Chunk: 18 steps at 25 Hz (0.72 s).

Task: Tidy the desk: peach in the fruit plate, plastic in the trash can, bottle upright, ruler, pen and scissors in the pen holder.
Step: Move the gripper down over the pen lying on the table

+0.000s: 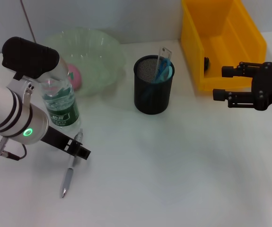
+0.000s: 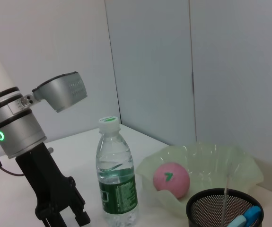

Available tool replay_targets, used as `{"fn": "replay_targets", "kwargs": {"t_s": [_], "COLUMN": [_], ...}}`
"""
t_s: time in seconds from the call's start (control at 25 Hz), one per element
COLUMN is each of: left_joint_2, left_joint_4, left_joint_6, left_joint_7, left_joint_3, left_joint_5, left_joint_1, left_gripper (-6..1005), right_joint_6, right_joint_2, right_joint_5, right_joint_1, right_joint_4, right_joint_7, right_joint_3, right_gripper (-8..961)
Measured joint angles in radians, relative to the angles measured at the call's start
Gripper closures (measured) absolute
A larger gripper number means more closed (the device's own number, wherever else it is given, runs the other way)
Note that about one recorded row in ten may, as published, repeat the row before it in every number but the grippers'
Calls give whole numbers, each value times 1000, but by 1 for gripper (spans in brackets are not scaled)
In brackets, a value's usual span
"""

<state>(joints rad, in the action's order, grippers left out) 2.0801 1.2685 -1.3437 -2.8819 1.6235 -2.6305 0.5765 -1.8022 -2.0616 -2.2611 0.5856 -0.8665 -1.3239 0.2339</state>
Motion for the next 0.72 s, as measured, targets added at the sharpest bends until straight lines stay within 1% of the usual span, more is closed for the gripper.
{"fn": "replay_targets", "kwargs": {"t_s": [0.16,0.48,0.72], "left_joint_2": [0,0,0], "left_joint_4": [-5,-42,-69], "left_joint_6": [-10,-16,-16], "left_joint_7": [0,0,0], "left_joint_3": [1,9,16], "left_joint_5": [-28,-30,-36], "left_joint_1": [4,25,40], "left_gripper": [282,286,289], "right_joint_6": [5,8,8], "right_joint_2": [-1,-3,-10], "right_joint_5": [10,11,11], "right_joint_1": [-4,-5,-6], "right_joint_4": [2,1,1], "right_joint_7": [1,2,2], "right_joint_3": [1,2,2], "right_gripper": [206,207,208]}}
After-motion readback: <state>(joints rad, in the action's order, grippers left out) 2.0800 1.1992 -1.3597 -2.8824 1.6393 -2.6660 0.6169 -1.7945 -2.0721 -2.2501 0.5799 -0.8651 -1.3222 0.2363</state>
